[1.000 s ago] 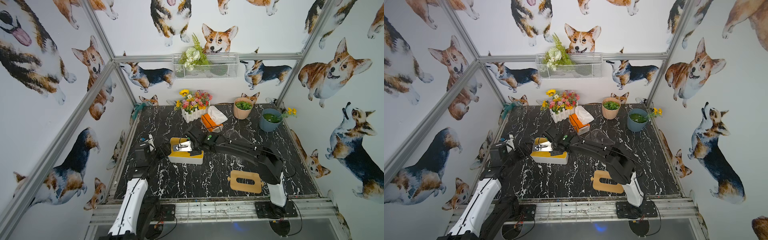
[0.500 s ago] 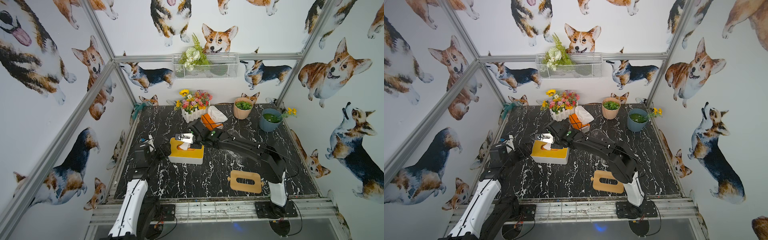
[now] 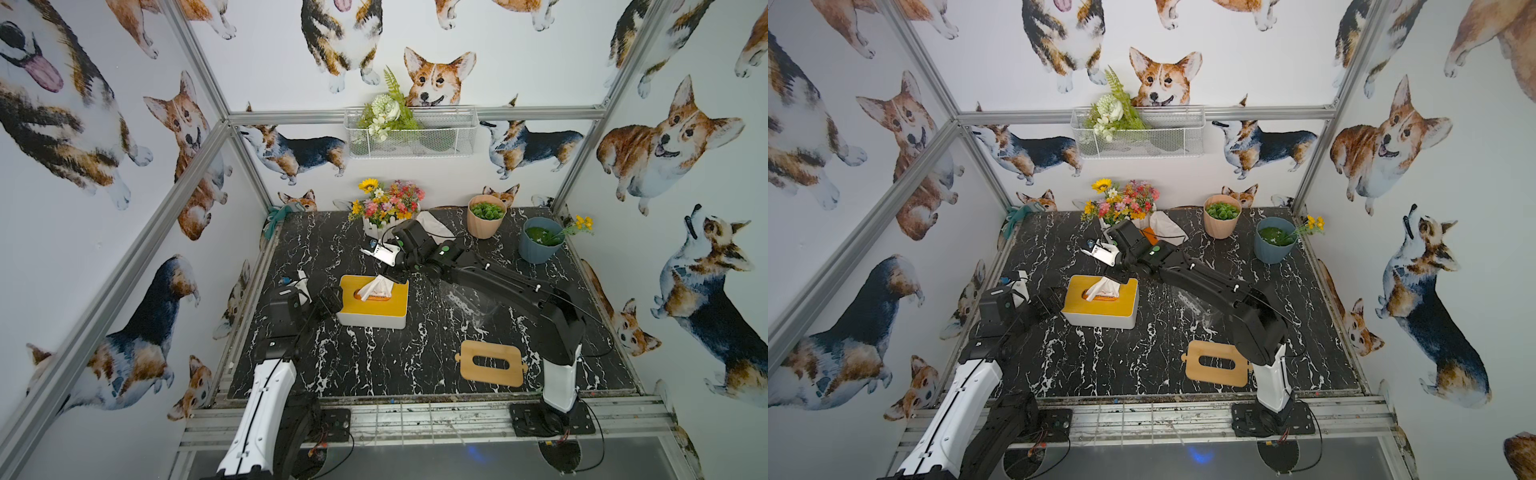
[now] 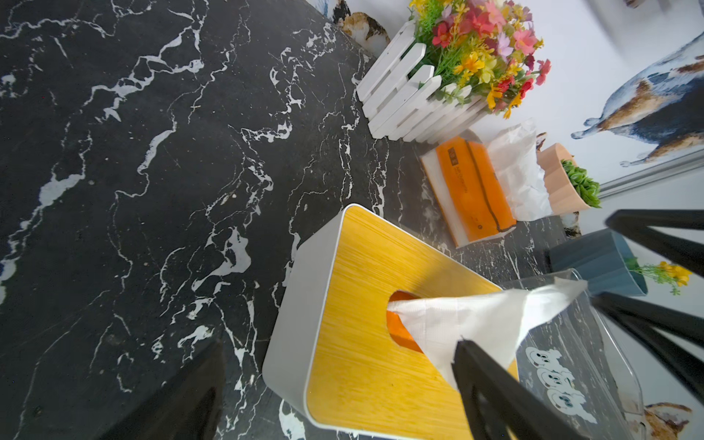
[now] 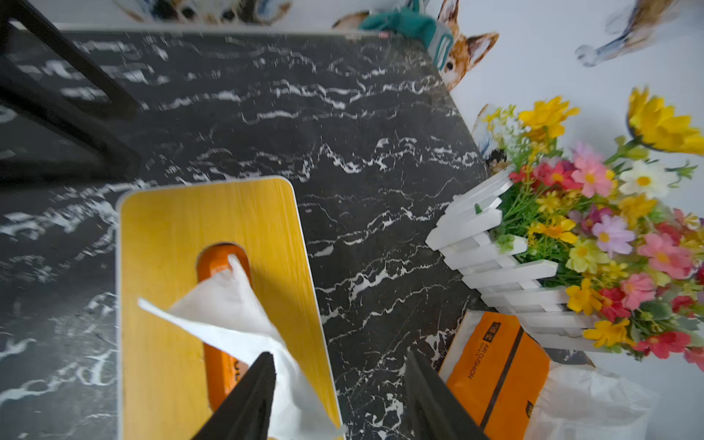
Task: Put the tissue paper into the tissue box
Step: Pull the paper towel from the tissue box.
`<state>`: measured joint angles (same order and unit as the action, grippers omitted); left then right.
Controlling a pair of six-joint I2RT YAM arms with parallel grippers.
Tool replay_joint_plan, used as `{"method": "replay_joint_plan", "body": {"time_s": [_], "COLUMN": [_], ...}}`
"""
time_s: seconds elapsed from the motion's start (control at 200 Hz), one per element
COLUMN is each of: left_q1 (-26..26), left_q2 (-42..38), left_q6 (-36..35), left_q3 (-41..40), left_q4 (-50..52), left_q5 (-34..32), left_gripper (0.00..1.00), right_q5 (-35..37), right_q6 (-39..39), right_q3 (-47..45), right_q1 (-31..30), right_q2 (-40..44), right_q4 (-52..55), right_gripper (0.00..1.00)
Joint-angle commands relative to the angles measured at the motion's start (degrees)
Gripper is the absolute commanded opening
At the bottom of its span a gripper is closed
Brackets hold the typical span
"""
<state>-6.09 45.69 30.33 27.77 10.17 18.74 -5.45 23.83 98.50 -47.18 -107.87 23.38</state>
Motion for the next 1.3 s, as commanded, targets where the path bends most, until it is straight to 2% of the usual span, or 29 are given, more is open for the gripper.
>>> {"method": "replay_joint_plan", "body": {"time_s": [0.0, 0.195, 0.355, 0.45, 0.505, 0.561, 0.666, 0.876, 1.101, 1.291], "left_q1": [-0.08, -0.12, -0.08, 0.37, 0.82, 1.23, 2.33, 6.38, 14.90, 17.59], "left_q2": [-0.68, -2.61, -4.81, -6.69, -7.35, -7.02, -4.61, 1.03, 8.32, 13.01], "left_q6": [0.10, 4.46, 17.47, 21.17, 18.73, 13.56, 6.14, 1.41, -3.60, -6.62], "left_q3": [-0.05, 1.82, -1.01, -3.23, -2.89, -1.25, 1.49, 3.99, 8.71, 11.11], "left_q4": [-2.58, -4.12, -9.80, -13.28, -12.34, -7.14, -0.19, 1.71, 3.89, 6.13], "left_q5": [3.70, 9.65, 14.83, 16.98, 17.14, 16.21, 13.86, 10.76, 4.58, 0.73], "left_gripper": [0.98, 1.00, 1.00, 0.96, 0.92, 0.88, 0.80, 0.58, 0.53, 0.51], "right_q5": [-8.89, -14.82, -16.86, -18.08, -19.55, -20.91, -21.53, -21.62, -21.07, -20.94], "right_q6": [-7.88, -19.58, -29.05, -35.79, -39.01, -41.59, -43.24, -43.28, -42.21, -41.17], "right_q3": [-3.48, -17.62, -26.77, -31.05, -33.32, -35.56, -39.11, -42.55, -43.74, -44.22], "right_q1": [0.24, 0.94, 2.88, 5.51, 7.66, 9.81, 12.35, 13.59, 13.92, 14.15], "right_q2": [4.35, 15.23, 23.13, 27.72, 30.06, 32.13, 35.30, 38.15, 39.45, 40.01], "right_q4": [-4.77, -16.10, -22.56, -25.45, -26.87, -28.23, -29.18, -27.97, -26.81, -25.62], "right_gripper": [0.69, 0.83, 0.87, 0.87, 0.87, 0.87, 0.87, 0.86, 0.86, 0.86]}}
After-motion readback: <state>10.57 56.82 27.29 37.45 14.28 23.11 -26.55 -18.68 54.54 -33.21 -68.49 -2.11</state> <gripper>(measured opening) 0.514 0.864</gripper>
